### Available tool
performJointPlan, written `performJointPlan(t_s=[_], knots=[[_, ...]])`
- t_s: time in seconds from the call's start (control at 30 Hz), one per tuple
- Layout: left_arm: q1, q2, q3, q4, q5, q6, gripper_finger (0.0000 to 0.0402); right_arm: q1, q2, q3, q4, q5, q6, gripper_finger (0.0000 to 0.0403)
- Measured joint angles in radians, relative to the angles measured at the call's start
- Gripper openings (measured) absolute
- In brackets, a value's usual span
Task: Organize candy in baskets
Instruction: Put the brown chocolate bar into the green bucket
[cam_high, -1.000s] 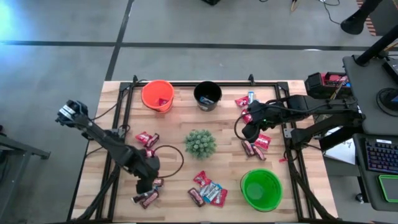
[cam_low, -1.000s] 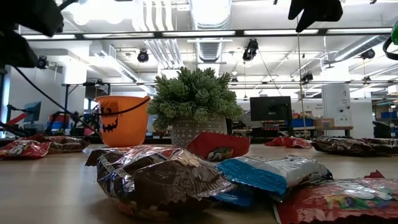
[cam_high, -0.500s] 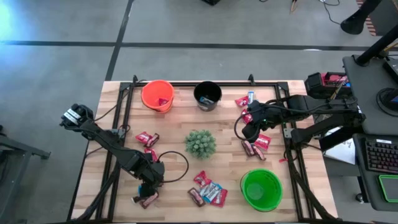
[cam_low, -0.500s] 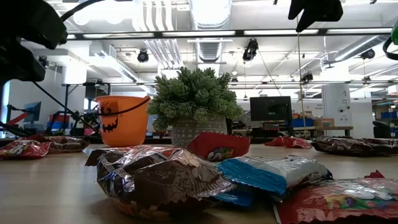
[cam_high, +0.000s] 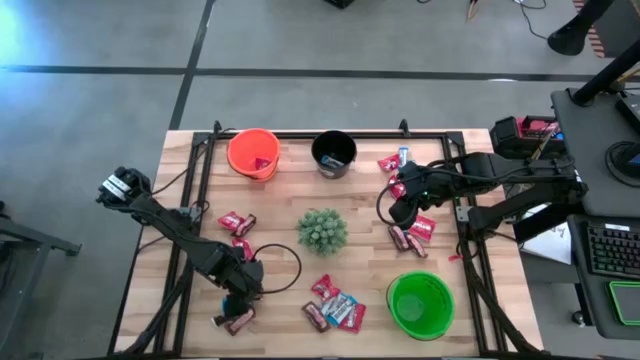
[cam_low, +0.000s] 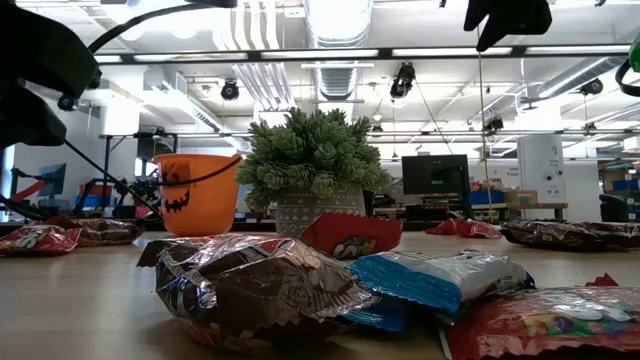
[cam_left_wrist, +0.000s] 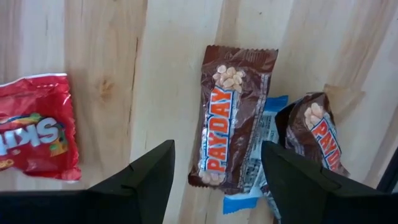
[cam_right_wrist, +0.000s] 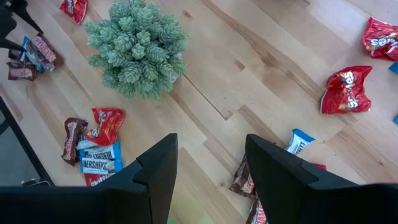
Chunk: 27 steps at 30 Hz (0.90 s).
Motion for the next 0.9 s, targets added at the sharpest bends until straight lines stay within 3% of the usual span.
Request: performJointPlan(t_s=[0.9], knots=[[-0.005,0.0,-0.115,0.146,0.071,-0.041,0.0221,0.0,0.0,0.0,0.0,0.0,0.003,0.018]])
